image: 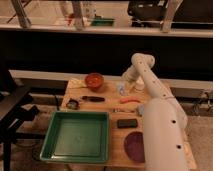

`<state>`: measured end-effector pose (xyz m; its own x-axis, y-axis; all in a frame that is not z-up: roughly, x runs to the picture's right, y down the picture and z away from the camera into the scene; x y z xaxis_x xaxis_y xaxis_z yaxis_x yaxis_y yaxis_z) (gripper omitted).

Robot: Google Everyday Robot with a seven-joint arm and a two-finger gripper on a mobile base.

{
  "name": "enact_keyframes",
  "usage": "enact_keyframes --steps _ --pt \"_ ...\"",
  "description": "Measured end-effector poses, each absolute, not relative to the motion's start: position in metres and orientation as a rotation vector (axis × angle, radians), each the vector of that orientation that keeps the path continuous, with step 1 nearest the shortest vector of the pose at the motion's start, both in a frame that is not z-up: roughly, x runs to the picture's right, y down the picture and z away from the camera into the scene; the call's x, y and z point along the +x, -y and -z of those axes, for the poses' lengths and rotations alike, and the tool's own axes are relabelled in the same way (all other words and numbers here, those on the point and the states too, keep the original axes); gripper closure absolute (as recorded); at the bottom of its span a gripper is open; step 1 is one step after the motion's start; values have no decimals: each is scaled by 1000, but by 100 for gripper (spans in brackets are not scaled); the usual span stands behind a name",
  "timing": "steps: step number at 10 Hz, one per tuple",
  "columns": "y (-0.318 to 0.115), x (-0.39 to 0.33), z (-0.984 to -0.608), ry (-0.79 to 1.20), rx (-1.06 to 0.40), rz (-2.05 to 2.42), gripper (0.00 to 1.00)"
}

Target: Place towel in plastic cup

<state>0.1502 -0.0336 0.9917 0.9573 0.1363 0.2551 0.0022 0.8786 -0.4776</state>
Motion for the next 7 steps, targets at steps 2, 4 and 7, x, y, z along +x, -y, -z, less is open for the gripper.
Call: enact_keyframes --steps 2,4,7 --pt "29 151 -999 295 -506 -80 20" --pt "24 153 -1005 304 -515 -83 20" --pt "21 154 -1010 316 -523 -84 37"
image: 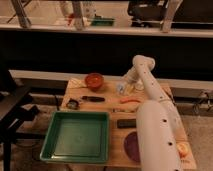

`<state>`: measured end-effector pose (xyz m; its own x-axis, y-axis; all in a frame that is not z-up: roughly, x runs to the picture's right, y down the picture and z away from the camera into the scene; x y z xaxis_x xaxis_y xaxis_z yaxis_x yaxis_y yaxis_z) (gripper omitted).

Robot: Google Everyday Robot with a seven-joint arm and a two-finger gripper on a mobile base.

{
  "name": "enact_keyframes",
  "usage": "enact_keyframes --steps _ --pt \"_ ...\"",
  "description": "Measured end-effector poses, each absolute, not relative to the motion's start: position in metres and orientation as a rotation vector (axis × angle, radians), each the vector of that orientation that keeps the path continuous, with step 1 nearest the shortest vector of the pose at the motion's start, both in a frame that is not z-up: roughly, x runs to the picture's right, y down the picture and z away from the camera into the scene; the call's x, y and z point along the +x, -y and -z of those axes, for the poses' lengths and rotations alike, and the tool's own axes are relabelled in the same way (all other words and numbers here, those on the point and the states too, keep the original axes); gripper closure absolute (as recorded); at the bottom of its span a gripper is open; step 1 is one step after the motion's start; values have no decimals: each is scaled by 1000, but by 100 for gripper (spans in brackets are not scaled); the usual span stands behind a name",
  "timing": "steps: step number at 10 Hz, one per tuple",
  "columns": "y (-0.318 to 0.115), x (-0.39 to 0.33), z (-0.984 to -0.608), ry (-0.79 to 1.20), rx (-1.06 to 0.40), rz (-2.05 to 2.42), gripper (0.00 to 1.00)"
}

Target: Place towel in plastic cup

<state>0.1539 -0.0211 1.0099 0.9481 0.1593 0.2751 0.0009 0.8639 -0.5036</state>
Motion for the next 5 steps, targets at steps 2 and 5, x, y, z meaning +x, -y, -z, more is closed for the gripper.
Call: enact_keyframes --steps 2,5 --pt "19 153 -1013 324 -535 -86 51" --pt "15 151 -1018 333 -562 -91 42"
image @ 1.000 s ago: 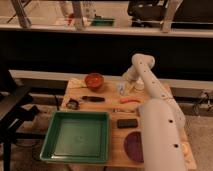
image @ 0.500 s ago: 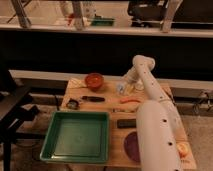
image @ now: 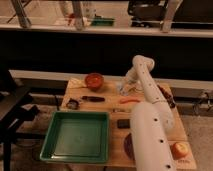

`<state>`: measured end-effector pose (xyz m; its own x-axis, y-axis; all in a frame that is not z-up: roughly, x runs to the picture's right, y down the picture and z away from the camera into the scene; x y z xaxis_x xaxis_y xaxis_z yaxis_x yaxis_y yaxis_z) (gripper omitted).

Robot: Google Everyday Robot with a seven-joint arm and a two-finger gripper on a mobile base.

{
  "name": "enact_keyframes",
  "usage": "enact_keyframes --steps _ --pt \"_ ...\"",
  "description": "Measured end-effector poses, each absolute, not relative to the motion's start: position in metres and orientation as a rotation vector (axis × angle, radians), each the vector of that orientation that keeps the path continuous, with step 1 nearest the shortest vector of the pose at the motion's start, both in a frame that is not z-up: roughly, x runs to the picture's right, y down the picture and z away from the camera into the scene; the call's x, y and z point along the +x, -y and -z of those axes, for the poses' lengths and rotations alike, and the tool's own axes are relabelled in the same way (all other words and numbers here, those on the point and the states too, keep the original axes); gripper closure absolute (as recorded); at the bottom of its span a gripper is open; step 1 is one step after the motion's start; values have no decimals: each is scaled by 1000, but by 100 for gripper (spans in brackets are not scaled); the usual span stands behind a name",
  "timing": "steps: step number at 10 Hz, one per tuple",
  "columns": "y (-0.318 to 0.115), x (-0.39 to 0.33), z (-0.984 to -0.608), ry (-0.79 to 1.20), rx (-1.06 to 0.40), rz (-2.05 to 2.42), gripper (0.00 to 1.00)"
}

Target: Place towel in plastic cup

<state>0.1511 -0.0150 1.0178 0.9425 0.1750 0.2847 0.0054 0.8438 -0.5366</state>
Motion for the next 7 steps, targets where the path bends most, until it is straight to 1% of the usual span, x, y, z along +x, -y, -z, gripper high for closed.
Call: enact_keyframes --steps 1,2,3,6,7 --pt "14 150 -1019 336 -571 -92 40" --pt "13 149 -1019 338 -576 -92 36" --pt "14 147 -1019 339 -577 -90 35" --pt "13 151 -1019 337 -576 -93 35" --pt "13 150 -1019 337 -577 -93 39"
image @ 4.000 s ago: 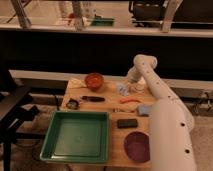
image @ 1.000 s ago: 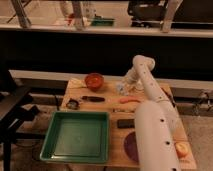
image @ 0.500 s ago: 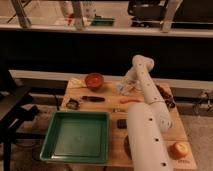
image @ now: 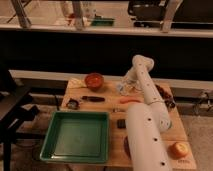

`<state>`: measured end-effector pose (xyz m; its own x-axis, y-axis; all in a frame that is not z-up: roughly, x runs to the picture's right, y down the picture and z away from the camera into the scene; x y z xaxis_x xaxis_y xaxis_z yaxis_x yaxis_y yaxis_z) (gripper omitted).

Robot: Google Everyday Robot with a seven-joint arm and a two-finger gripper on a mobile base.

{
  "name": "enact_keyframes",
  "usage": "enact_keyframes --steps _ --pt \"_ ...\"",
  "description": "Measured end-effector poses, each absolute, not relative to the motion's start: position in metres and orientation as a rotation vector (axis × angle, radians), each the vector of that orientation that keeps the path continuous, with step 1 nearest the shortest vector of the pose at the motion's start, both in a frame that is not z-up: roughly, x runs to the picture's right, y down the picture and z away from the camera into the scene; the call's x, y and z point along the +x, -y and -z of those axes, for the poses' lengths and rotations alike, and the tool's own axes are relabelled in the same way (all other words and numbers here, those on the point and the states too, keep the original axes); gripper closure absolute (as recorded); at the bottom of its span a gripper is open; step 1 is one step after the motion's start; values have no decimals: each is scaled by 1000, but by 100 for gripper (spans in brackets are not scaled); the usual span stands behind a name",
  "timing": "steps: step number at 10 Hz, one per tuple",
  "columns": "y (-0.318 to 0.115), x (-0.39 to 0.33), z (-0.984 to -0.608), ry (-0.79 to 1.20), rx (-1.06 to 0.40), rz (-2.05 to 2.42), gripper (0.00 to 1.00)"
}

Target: Place towel in plastic cup

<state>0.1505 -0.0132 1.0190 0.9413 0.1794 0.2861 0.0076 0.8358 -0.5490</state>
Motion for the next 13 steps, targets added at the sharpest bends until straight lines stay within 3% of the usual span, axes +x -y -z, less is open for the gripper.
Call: enact_keyframes --steps 13 --pt "13 150 -1019 337 -577 -92 42"
